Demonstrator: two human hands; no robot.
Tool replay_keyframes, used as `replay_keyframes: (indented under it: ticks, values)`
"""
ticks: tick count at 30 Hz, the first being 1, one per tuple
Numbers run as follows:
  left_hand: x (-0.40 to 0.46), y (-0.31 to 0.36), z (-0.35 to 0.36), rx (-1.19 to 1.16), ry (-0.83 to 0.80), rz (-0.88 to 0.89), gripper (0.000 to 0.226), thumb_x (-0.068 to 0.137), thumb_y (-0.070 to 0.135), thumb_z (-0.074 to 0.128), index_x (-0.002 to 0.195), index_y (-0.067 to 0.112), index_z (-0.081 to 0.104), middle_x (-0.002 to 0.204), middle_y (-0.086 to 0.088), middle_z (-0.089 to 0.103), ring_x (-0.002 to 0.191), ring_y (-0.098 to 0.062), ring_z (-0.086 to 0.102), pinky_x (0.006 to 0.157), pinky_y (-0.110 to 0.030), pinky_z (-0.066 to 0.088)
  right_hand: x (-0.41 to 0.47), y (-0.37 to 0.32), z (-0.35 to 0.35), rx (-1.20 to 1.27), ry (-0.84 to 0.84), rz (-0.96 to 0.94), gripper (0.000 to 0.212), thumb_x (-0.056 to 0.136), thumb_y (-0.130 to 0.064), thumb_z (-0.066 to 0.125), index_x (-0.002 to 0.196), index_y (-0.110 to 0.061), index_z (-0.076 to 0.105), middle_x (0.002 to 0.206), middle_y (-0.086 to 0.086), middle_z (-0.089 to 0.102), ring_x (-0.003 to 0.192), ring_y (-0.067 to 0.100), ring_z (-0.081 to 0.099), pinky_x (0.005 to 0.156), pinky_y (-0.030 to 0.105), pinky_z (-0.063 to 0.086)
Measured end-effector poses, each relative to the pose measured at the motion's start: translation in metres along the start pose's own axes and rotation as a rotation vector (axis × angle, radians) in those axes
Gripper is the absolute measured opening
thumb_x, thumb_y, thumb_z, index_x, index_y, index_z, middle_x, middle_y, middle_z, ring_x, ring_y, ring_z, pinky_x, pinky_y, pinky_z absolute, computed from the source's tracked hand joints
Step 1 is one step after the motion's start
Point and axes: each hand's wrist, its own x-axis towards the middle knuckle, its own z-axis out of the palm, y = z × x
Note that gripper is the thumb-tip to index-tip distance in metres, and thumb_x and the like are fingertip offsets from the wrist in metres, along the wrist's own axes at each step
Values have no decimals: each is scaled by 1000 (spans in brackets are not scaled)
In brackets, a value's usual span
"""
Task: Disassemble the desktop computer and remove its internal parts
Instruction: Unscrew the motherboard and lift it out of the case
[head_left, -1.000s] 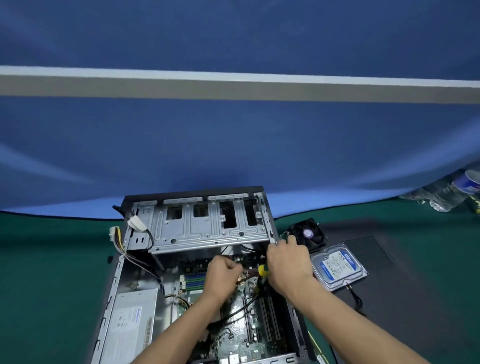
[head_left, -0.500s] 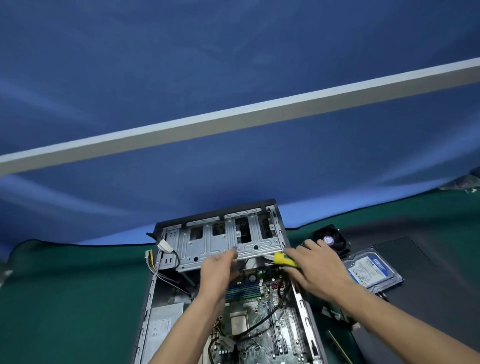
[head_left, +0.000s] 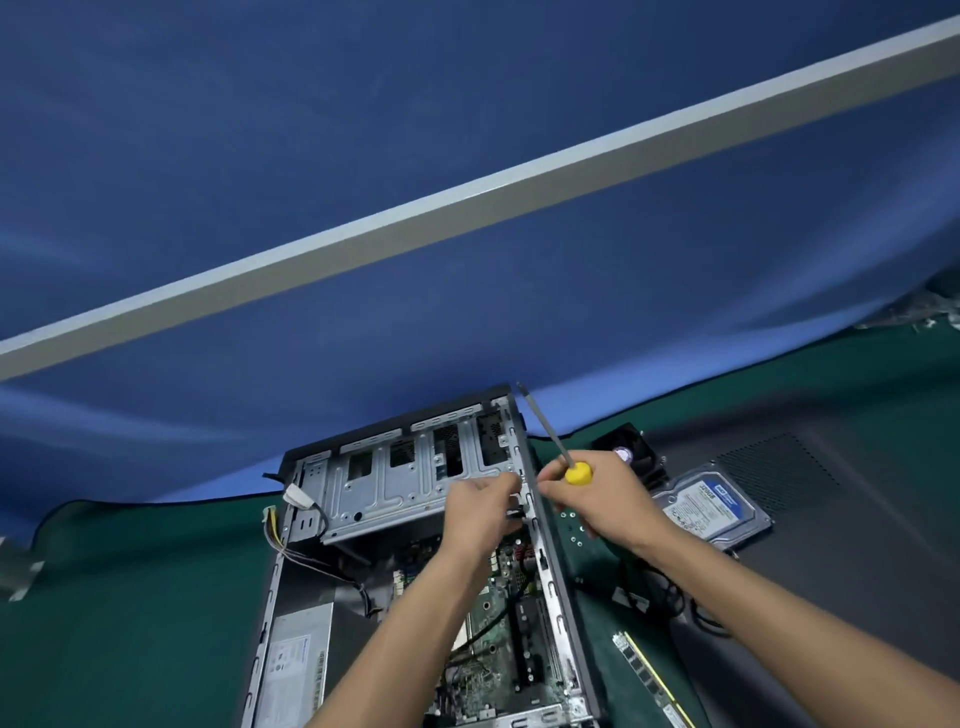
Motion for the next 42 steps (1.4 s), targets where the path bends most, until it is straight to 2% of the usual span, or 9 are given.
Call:
replay_keyframes:
  ticks: [4,11,18,20,24,27,30,33,42]
  values:
    - [-2,-2,25,37,-60,-44,18,87,3,53,69,2,56,53,-4,53,44,-9,55,45,-18,46,-4,14,-6,11,51,37,12,82,-13,70,72,-18,66,51,-4,59,34,8,44,35,19,34]
    - [6,-13,42,48,-67,-100,14,88,6,52,74,6,50,61,-8,39,67,-21,42,52,-23,39,-4,34,-16,34,76,72,15,82,-17,71,70,-24,66,53,-1,61,36,9,45,37,22,36]
    - [15,-24,38,65,-67,-104,20,90,7,54,70,4,53,55,-7,44,47,-14,41,47,-20,35,-1,50,-9,34,105,65,17,83,-19,70,67,-25,66,59,0,67,40,2,49,43,16,37]
    - [20,-29,38,129,-27,-79,26,93,14,52,68,6,55,58,-8,52,42,-12,43,43,-18,34,1,55,-6,110,122,102,18,83,-14,69,68,-22,67,60,3,68,36,7,45,38,18,36]
    - [27,-45,41,453,110,125,32,94,23,51,63,14,52,57,1,51,57,-21,44,51,-27,30,5,72,-4,144,140,205,15,84,-9,68,71,-17,67,61,4,68,33,11,42,35,18,34]
    - [26,-55,44,802,228,302,21,92,30,50,75,19,55,64,7,51,61,-17,46,56,-28,31,11,88,-2,-51,101,271,17,82,-16,67,66,-20,66,63,1,69,39,10,47,42,23,40]
    - [26,-66,44,850,270,414,21,92,29,50,74,19,49,62,8,46,55,-15,40,56,-29,29,22,108,0,-297,82,421,16,79,-22,64,64,-16,65,65,3,70,43,15,57,54,30,49]
    - [26,-77,42,788,323,401,28,93,27,48,68,19,38,54,8,39,45,-11,34,52,-29,25,31,121,4,-419,105,536,13,78,-20,60,70,-12,66,70,4,71,64,25,67,66,35,56]
    - [30,-77,45,851,335,361,34,90,21,52,63,20,32,55,9,30,47,-17,29,53,-29,22,49,128,24,-764,179,574,14,86,-17,54,92,-11,65,96,7,70,90,28,65,65,25,39]
